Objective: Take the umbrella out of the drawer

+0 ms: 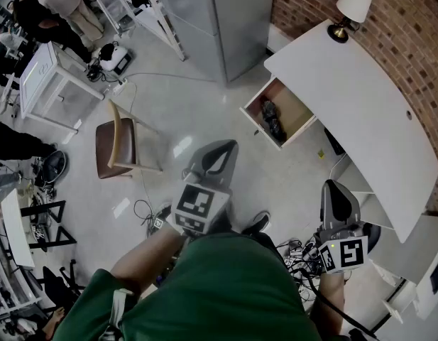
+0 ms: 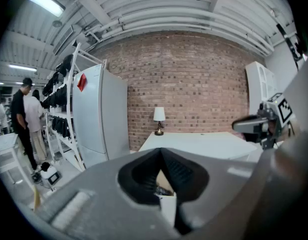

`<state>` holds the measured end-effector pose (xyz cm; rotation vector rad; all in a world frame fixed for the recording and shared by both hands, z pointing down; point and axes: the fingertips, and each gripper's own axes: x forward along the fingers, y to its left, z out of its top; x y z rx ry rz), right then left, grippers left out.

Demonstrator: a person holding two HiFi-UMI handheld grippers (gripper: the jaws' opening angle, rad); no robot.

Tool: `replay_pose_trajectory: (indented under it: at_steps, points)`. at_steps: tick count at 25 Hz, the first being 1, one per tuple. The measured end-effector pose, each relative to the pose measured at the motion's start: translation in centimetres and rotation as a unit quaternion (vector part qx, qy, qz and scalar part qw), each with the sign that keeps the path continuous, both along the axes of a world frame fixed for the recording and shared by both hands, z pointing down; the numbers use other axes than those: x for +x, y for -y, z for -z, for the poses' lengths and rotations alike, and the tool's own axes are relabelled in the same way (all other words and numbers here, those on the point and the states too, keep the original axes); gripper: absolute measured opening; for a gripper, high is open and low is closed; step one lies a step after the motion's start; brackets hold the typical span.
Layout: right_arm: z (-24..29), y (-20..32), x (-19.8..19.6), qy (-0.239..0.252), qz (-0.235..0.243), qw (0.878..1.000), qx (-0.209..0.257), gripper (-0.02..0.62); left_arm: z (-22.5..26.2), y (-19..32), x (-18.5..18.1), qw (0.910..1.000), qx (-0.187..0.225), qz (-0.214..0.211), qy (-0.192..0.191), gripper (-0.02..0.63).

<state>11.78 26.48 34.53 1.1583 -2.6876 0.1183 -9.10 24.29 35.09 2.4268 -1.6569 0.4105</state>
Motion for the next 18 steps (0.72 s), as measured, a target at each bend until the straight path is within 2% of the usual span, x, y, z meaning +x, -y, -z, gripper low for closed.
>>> replay_pose_trajectory:
  at_steps: [13,18]
  points:
    - [-0.3,-0.2,0.0,-0.005,0.0,1.0,0.001,-0.009,-0.1,0.0,0.0,1.0,0.006,-0.003,0.001,0.0]
    - [-0.1,-0.2,1.1,0.019,-0.004,1.0,0.0,-0.009,-0.4,0.0,0.9,1.0,0.004,0.006,-0.005,0.0]
